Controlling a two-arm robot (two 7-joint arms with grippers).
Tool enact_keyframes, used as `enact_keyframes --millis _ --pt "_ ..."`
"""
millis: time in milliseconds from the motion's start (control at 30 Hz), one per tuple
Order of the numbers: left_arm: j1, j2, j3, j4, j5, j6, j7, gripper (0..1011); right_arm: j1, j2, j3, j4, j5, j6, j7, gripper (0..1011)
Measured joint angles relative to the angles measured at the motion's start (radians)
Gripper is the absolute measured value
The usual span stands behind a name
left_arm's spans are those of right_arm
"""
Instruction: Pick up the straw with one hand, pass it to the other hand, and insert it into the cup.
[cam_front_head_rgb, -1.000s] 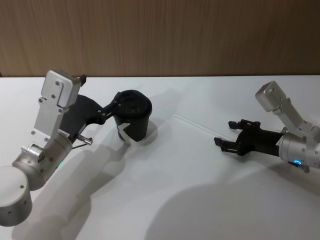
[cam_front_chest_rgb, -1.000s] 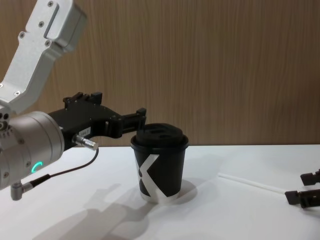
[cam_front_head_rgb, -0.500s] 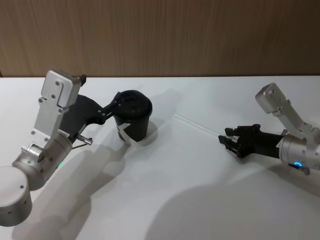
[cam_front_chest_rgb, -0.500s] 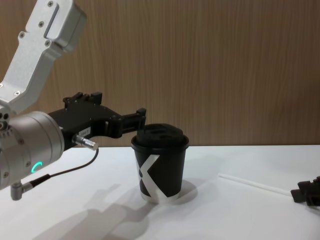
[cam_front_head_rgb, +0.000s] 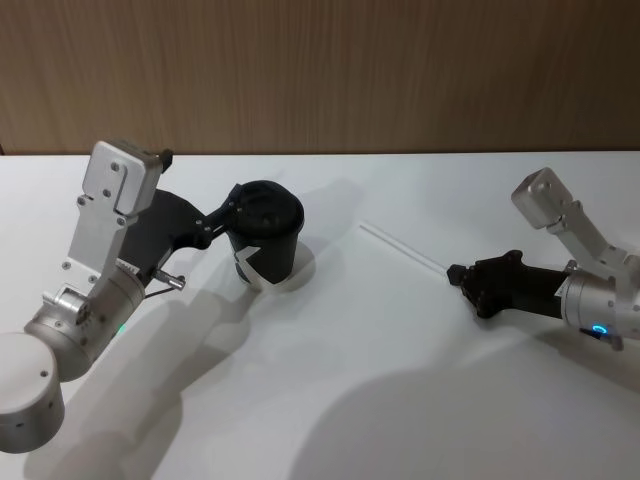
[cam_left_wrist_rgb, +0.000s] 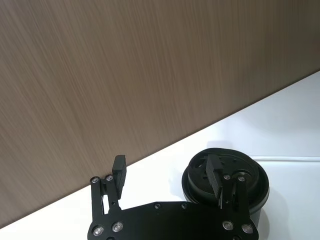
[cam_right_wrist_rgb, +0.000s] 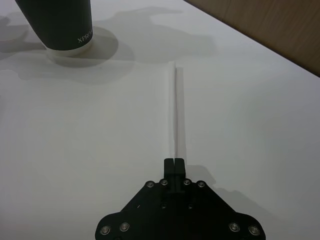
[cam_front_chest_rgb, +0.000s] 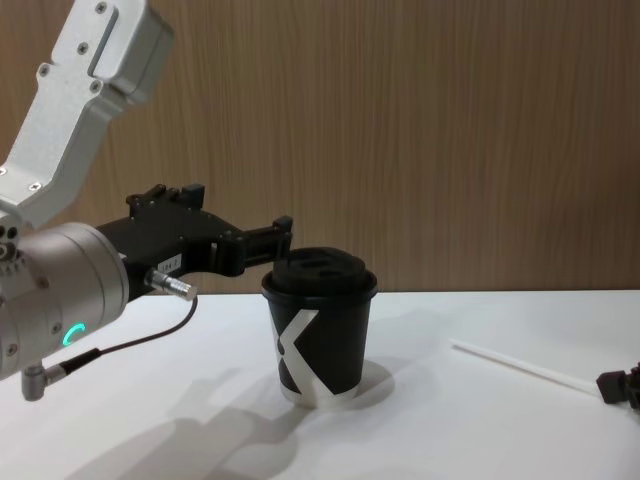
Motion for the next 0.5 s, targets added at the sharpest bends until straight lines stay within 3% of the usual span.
enact_keyframes --millis 500 --pt "0.000 0.000 0.000 0.000 0.000 0.000 0.000 1003 -0.011 0.010 0.009 -0.027 0.032 -0.017 0.004 0"
